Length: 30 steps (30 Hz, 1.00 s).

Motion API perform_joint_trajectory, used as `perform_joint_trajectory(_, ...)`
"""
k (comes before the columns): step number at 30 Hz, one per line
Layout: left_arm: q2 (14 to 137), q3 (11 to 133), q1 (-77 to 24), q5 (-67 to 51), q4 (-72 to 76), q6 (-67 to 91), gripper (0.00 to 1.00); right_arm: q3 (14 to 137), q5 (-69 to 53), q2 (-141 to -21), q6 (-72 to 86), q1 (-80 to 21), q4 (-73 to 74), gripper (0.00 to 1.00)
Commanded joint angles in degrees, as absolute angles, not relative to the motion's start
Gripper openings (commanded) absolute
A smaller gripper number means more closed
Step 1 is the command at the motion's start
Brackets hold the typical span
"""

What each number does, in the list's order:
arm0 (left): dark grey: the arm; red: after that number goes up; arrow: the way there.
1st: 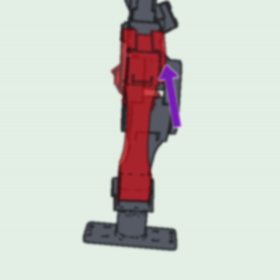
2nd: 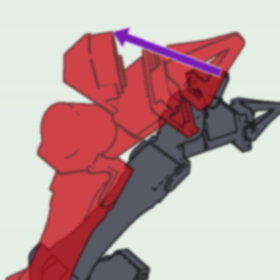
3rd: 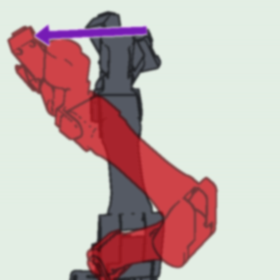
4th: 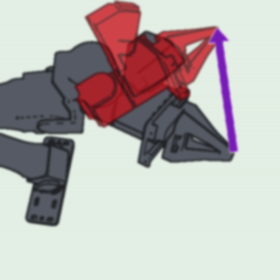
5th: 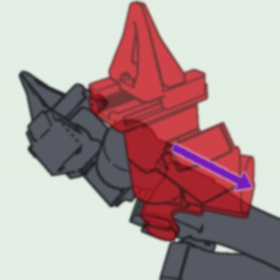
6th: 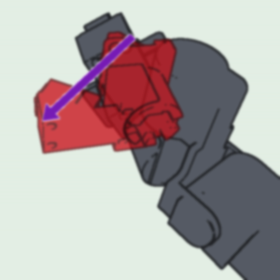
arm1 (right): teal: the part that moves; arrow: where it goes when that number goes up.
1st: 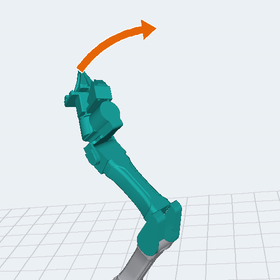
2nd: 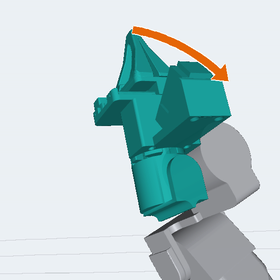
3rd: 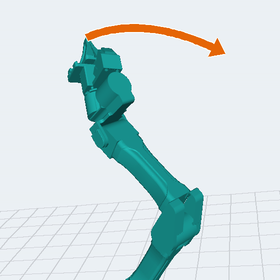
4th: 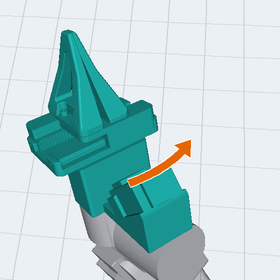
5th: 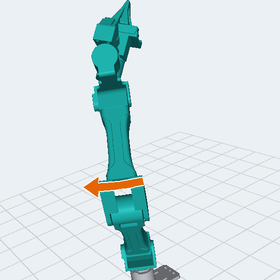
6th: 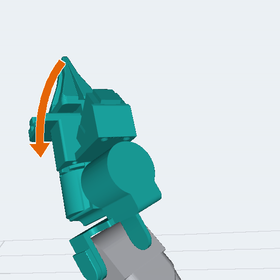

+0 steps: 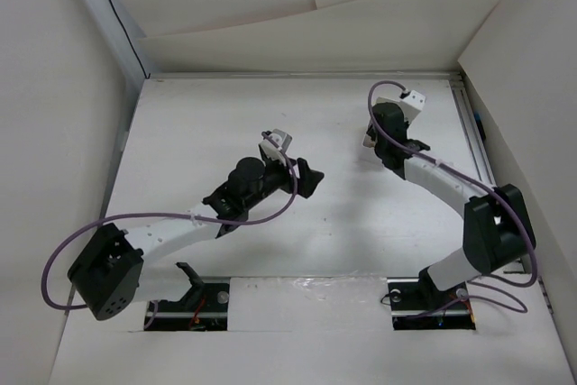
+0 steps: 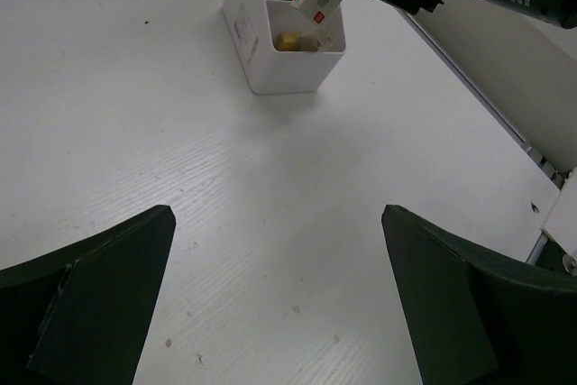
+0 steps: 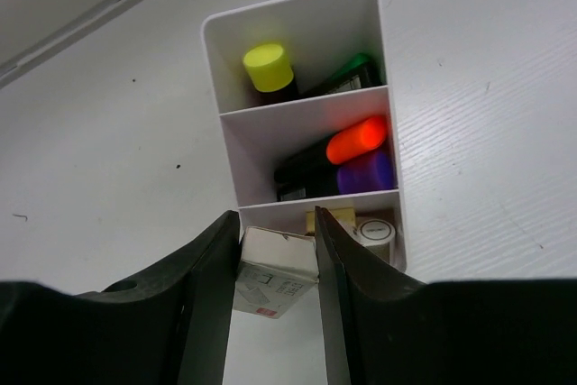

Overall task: Sort the stationery into containers
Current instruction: Place the stationery in the storage box.

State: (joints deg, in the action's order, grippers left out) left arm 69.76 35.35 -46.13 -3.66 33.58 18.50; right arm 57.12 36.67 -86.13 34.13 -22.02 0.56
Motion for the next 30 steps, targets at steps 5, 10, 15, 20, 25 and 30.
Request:
perform_joint_trajectory(5, 67.76, 34.37, -46.41, -0.62, 32.78, 20.13, 1.00, 62.93, 43.24, -90.70, 31.73, -24.87, 1.58, 0.26)
perform_joint_trajectory(10, 66.63, 34.37, -46.41, 0.44, 32.78, 20.65, 1.00, 63.46, 45.26, -92.02, 31.73, -24.87, 2.20, 0.26)
perform_joint_trajectory(15, 66.10, 33.84, -46.41, 2.72, 32.78, 21.26, 1.00, 65.30, 48.60, -93.69, 31.12, -25.40, 3.25, 0.26)
perform_joint_trajectory(20, 64.78, 33.84, -46.41, 3.78, 31.46, 21.80, 1.00, 66.53, 51.33, -95.62, 31.11, -26.46, 5.36, 0.26)
perform_joint_trajectory(25, 64.78, 33.22, -46.41, 4.31, 31.46, 21.80, 1.00, 69.08, 54.48, -97.90, 31.73, -27.68, 8.43, 0.26)
perform_joint_trajectory(30, 64.78, 33.75, -46.41, 5.98, 30.07, 22.32, 1.00, 72.33, 57.22, -100.54, 34.71, -28.21, 13.09, 0.26)
